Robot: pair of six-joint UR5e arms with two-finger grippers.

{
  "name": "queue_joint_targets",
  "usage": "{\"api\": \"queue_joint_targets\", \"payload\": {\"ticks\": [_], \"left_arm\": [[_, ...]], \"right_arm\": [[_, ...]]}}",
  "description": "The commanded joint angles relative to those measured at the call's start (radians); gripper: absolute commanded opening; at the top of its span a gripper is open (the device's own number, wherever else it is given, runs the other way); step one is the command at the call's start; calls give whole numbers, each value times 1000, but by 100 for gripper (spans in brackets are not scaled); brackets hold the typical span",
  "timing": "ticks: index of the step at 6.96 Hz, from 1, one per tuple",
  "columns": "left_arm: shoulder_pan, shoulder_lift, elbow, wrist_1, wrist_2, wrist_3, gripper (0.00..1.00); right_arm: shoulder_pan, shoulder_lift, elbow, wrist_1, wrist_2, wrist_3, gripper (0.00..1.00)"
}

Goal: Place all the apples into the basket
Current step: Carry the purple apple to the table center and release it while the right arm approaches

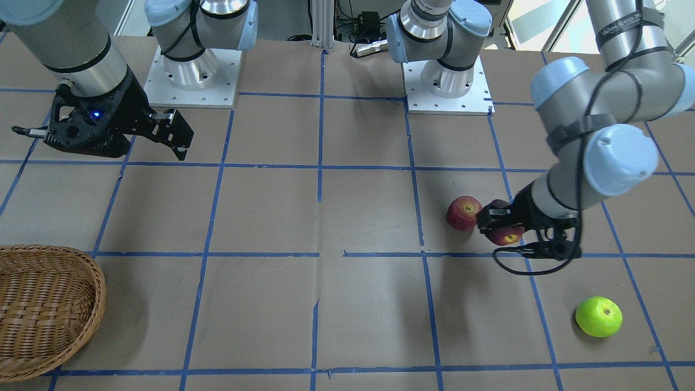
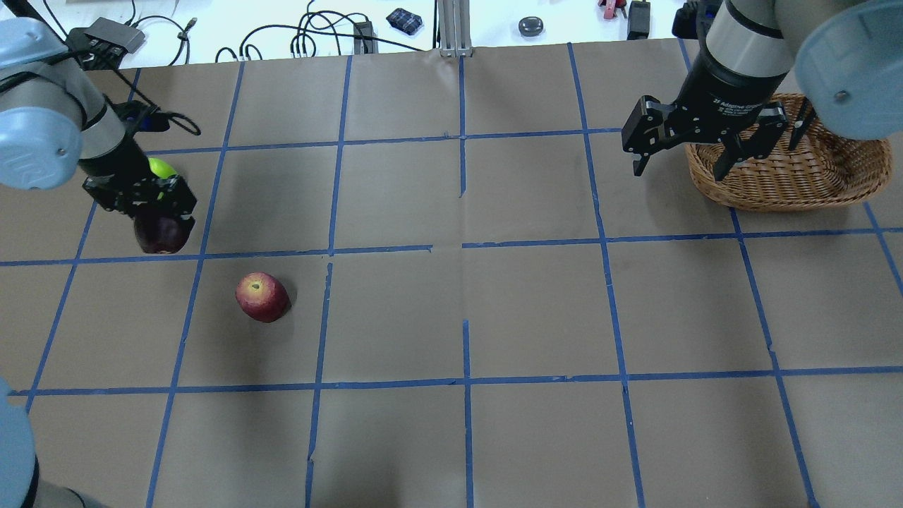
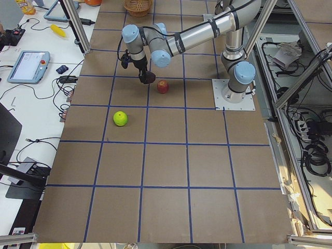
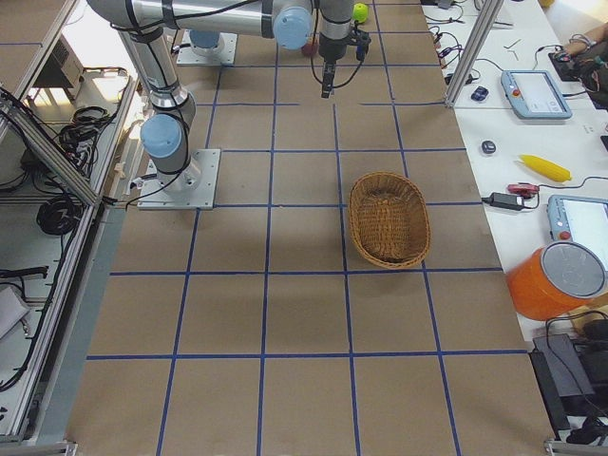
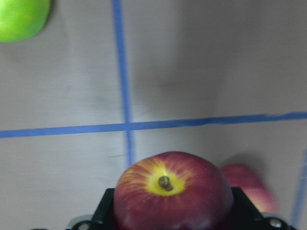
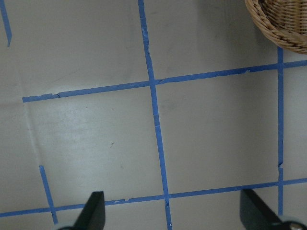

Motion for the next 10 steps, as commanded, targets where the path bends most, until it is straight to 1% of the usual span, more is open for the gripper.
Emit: {"api": "queue_joint_targets", "payload": {"ticks": [1, 2, 3, 4, 5, 6, 7, 8, 9, 10], "left_arm": [[-231, -58, 1, 138, -53, -95, 17], [-295, -104, 1, 229, -128, -99, 24], [-349, -151, -3, 277, -151, -107, 27], [-403, -203, -17, 391, -206, -171, 27], [-419, -237, -13, 512, -216, -294, 30], [-435, -266, -31, 550, -213, -350, 32], [-436, -270, -49, 555, -215, -362, 63], [-443, -254, -60, 547, -207, -375, 100], [-437, -222, -72, 532, -205, -383, 100], [-426, -204, -71, 517, -201, -380, 100]], "right_arm": [[0, 1, 0, 0, -2, 2, 100], [-2, 4, 0, -4, -8, 2, 100], [-5, 5, 0, -25, -10, 4, 100], [-6, 26, 3, -116, -14, 20, 100], [-5, 28, 20, -146, -10, 21, 100], [-5, 28, 44, -146, -10, 21, 100], [-6, 37, 54, -148, 4, 22, 100], [-6, 81, 54, -146, -3, 5, 100], [-6, 119, 49, -146, -8, 4, 100], [-6, 132, 36, -148, -2, 8, 100]]}}
